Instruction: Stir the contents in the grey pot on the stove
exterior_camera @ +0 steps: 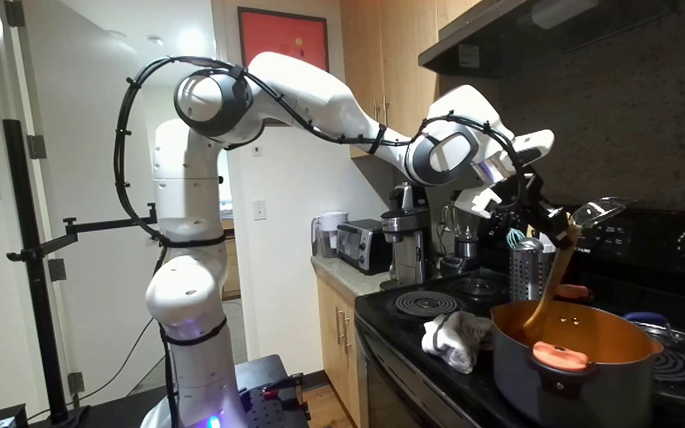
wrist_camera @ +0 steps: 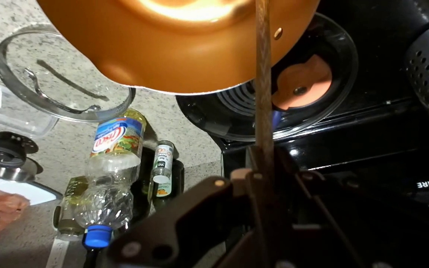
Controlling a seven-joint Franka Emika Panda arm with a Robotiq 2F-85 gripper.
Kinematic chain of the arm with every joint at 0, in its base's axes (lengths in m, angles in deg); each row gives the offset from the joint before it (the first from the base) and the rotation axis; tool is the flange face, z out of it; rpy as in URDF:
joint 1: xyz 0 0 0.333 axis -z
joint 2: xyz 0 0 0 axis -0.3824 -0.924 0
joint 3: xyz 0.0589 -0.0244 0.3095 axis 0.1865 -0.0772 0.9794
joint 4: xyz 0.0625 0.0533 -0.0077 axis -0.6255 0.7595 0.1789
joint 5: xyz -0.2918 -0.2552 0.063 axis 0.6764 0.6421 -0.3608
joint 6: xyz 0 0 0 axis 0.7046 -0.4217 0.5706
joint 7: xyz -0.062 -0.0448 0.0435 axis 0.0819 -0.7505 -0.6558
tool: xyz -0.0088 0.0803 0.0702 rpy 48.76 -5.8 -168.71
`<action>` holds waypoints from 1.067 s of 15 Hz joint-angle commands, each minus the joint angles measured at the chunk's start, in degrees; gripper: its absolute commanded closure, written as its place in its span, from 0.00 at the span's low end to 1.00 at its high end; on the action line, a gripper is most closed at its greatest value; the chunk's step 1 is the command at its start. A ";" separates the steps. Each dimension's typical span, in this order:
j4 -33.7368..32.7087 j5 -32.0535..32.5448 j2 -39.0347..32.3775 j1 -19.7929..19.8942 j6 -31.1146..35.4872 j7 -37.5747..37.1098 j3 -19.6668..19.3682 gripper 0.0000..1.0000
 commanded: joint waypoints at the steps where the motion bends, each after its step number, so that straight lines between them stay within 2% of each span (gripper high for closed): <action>1: -1.93 -0.85 -1.58 0.04 0.92 -1.82 0.31 0.97; 9: -6.02 0.87 -5.71 -0.41 3.79 -11.47 -0.47 0.97; 16: -7.63 3.45 -8.86 -0.52 5.73 -16.07 -1.98 0.97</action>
